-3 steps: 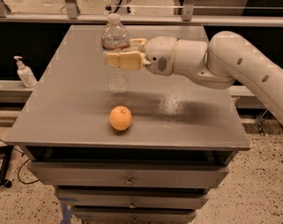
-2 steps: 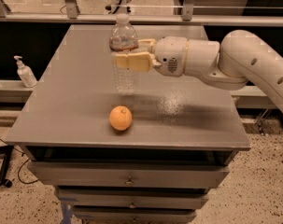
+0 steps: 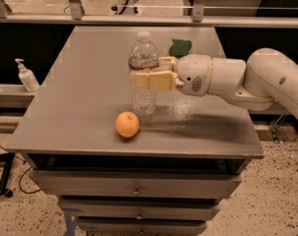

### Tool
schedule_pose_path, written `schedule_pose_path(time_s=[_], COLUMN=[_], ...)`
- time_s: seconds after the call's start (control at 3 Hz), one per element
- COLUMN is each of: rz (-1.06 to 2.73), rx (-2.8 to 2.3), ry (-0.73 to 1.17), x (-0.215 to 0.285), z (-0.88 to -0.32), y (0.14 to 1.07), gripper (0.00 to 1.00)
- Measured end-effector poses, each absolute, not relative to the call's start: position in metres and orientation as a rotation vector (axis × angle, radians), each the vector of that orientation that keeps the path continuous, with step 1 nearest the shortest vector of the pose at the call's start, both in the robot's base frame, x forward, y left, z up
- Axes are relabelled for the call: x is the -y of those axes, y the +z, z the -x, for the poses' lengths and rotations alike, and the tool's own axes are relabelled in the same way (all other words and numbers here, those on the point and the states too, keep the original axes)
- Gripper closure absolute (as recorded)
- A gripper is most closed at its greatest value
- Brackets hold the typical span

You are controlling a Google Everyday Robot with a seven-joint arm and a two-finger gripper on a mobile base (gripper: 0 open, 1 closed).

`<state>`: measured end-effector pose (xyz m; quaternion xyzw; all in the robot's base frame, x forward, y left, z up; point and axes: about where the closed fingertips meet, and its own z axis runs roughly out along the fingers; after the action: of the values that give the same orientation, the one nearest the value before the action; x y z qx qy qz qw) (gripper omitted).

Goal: Move water bottle near orange

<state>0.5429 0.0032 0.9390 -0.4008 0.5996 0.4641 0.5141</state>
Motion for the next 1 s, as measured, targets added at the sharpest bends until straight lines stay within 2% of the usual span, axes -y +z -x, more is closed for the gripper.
schedule_pose_path(time_s=[0.33,0.67,1.0], rz=[0.981,1.028,1.088], rx=[-1.414,-1.381,-1.327], ry=[1.167,1.201,1.231], x=[-0.005,-0.008,-0.013], z=[-0.536,-0.530,-0.523], y=[0.926,0.920,0.920], gripper=[1.00,0.82,0.58])
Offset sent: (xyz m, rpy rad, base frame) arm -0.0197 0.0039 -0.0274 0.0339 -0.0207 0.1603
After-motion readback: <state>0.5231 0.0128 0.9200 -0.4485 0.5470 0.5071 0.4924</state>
